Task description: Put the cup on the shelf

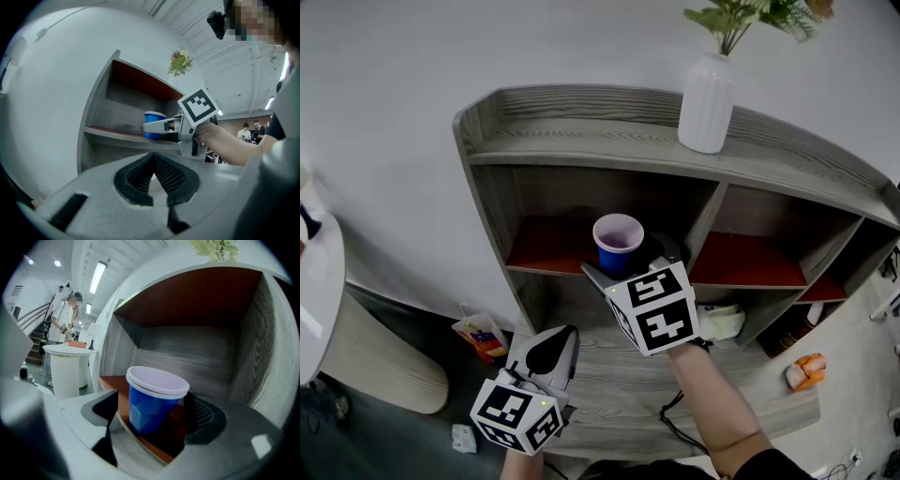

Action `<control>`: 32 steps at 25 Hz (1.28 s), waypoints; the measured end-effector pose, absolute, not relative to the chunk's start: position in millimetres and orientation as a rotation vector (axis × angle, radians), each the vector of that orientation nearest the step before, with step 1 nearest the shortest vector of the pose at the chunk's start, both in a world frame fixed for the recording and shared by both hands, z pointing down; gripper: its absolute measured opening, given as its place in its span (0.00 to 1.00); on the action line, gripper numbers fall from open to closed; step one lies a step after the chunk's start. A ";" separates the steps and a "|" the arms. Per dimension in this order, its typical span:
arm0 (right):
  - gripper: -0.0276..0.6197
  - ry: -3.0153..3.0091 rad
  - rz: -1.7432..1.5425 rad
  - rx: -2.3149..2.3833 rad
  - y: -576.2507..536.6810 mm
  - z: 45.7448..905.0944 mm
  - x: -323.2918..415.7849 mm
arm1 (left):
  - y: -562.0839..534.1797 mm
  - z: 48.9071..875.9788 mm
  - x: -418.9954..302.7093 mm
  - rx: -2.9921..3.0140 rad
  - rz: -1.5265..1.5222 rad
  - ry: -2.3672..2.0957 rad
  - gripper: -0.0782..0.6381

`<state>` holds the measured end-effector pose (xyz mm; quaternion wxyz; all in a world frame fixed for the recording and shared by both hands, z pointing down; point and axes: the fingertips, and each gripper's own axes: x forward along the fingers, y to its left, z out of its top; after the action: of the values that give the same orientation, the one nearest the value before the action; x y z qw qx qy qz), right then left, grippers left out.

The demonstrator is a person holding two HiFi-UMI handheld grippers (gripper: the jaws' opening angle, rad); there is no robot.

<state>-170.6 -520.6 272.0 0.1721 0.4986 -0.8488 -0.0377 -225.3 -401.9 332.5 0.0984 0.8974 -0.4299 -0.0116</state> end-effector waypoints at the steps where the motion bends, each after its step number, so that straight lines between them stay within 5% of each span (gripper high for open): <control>1: 0.70 -2.427 -0.113 1.412 -517.2 271.2 -170.8 | -401.1 331.9 -225.2 2.652 -0.040 -1.281 0.09; 9: 0.65 -2.591 -0.090 1.433 -484.4 250.0 -157.6 | -391.4 321.6 -210.7 2.656 -0.086 -1.332 0.09; 25: 0.27 -2.801 -0.030 1.343 -407.9 264.8 -116.8 | -359.1 321.8 -159.5 2.680 -0.055 -1.313 0.09; 32: 0.24 -2.816 0.072 1.313 -385.8 288.9 -98.5 | -346.7 323.9 -143.3 2.675 -0.068 -1.321 0.09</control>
<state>-98.5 -385.8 288.9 0.0170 0.4224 -0.9059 0.0232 -143.3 -346.7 323.9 0.0785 0.8936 -0.4414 -0.0227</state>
